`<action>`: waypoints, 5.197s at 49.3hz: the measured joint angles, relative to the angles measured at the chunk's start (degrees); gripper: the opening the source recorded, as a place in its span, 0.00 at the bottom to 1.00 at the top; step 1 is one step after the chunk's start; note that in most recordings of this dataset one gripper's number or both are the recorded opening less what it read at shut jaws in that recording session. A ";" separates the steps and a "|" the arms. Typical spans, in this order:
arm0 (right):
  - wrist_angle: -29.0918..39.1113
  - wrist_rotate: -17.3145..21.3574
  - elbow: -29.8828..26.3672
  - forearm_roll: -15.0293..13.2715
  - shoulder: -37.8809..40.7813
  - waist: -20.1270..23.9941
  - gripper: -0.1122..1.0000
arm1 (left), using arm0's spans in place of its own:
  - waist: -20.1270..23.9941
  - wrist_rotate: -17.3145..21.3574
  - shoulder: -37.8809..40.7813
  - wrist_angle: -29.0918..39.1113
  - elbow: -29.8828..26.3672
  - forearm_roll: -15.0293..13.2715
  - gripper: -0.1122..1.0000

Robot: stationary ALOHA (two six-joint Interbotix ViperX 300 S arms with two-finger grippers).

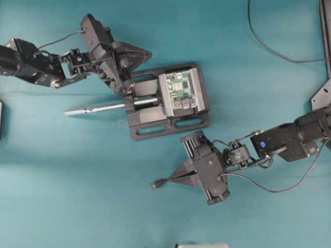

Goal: Insert the USB into the fixed PCB.

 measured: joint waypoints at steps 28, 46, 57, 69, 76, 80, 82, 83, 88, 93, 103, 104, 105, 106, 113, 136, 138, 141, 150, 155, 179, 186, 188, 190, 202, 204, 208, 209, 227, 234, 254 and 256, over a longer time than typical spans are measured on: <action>7.29 0.35 -1.14 0.00 -2.64 0.18 0.10 | -5.89 0.26 -36.12 15.82 18.63 1.67 0.48; 6.33 0.35 -1.76 0.00 -2.64 0.62 0.48 | -8.17 0.26 -65.65 35.77 30.15 1.76 0.81; 3.96 0.35 -2.99 0.00 0.00 0.53 0.70 | -8.17 0.26 -80.77 41.75 36.91 1.85 0.80; 3.87 0.44 -5.01 0.09 2.72 0.53 0.67 | -7.82 0.26 -84.55 41.84 40.34 1.85 0.80; 3.87 0.35 -5.45 0.09 3.34 0.62 0.66 | -7.73 0.26 -84.02 41.66 40.61 1.85 0.80; 3.87 0.35 -5.54 0.09 3.78 0.62 0.66 | -7.73 0.26 -83.58 41.57 40.69 1.85 0.80; 3.87 0.44 -5.54 0.00 4.13 0.62 0.66 | -7.73 0.26 -83.41 41.48 40.78 1.85 0.80; 3.87 0.35 -5.54 0.09 4.31 0.62 0.66 | -7.73 0.26 -83.41 41.48 40.78 1.93 0.80; 3.96 0.26 -5.54 0.09 4.57 0.53 0.65 | -7.73 0.26 -83.32 41.40 40.78 1.85 0.80; 4.31 0.26 -5.54 0.00 4.57 0.44 0.61 | -7.73 0.26 -83.32 41.40 40.87 1.93 0.80; 4.92 0.44 -5.54 0.00 4.57 0.18 0.48 | -7.73 0.26 -83.32 41.31 40.87 1.93 0.80; 4.92 0.44 -5.54 0.00 4.57 0.18 0.47 | -7.73 0.35 -83.32 41.31 40.87 1.93 0.80; 5.01 0.35 -5.54 0.00 4.57 0.18 0.46 | -7.73 0.35 -83.32 41.31 40.87 1.85 0.80; 5.01 0.26 -5.54 0.00 4.57 0.18 0.46 | -7.73 0.26 -83.32 41.31 40.87 1.93 0.80; 5.01 0.44 -5.54 0.09 4.57 0.18 0.47 | -7.73 0.26 -83.32 41.31 40.87 1.93 0.80; 5.01 2.29 -6.68 0.00 5.71 0.18 0.47 | -7.73 0.26 -83.32 41.31 40.87 1.93 0.80; 5.10 2.81 -6.86 0.00 5.89 0.18 0.47 | -7.73 0.26 -83.32 41.31 40.87 1.93 0.80; 5.10 3.08 -6.94 0.09 5.98 0.18 0.47 | -7.73 0.26 -83.23 41.31 40.87 1.93 0.80; 5.54 3.08 -6.94 0.00 5.98 0.26 0.47 | -7.65 0.26 -83.23 41.31 40.87 1.85 0.80; 6.24 3.08 -7.03 0.09 5.98 0.35 0.46 | -7.56 0.26 -83.32 41.31 40.87 1.93 0.80; 7.47 2.99 -5.89 0.09 5.98 1.58 0.29 | -6.50 -0.09 -83.23 41.31 41.40 1.93 0.80; 7.47 3.08 -5.36 0.00 5.98 1.58 0.29 | -6.50 -1.49 -83.23 39.99 42.45 1.93 0.80; 7.47 3.08 -5.27 0.00 5.98 1.58 0.29 | -6.50 -1.58 -83.23 39.46 42.63 1.93 0.80; 7.47 3.08 -5.27 0.00 5.98 1.58 0.29 | -6.50 -1.58 -83.23 39.38 42.71 1.93 0.80; 7.82 2.55 -5.19 1.76 5.27 1.58 0.29 | -6.50 -1.58 -83.23 39.20 42.80 1.93 0.80; 8.00 2.29 -5.01 2.99 4.48 1.58 0.29 | -6.50 -1.58 -83.23 39.20 42.80 1.93 0.80; 8.35 1.49 -4.75 5.54 2.99 1.67 0.29 | -6.50 -1.58 -83.32 39.20 42.80 1.85 0.80; 8.35 1.32 -4.66 6.24 2.72 1.76 0.29 | -6.50 -1.58 -83.23 39.20 42.80 1.93 0.80; 7.29 -7.56 -3.69 36.39 -2.20 5.45 0.29 | -6.42 -1.58 -83.32 39.20 42.80 1.93 0.80; -2.29 -18.72 -3.34 55.46 -2.20 10.46 0.29 | -6.42 -1.58 -83.23 39.20 42.80 1.93 0.80; -30.67 -46.32 -14.94 109.95 3.16 21.97 0.29 | -6.42 -1.67 -83.23 39.20 42.80 1.93 0.80; -32.96 -46.32 -15.91 111.62 4.57 22.32 0.29 | -6.50 -1.67 -83.23 39.20 42.80 1.85 0.80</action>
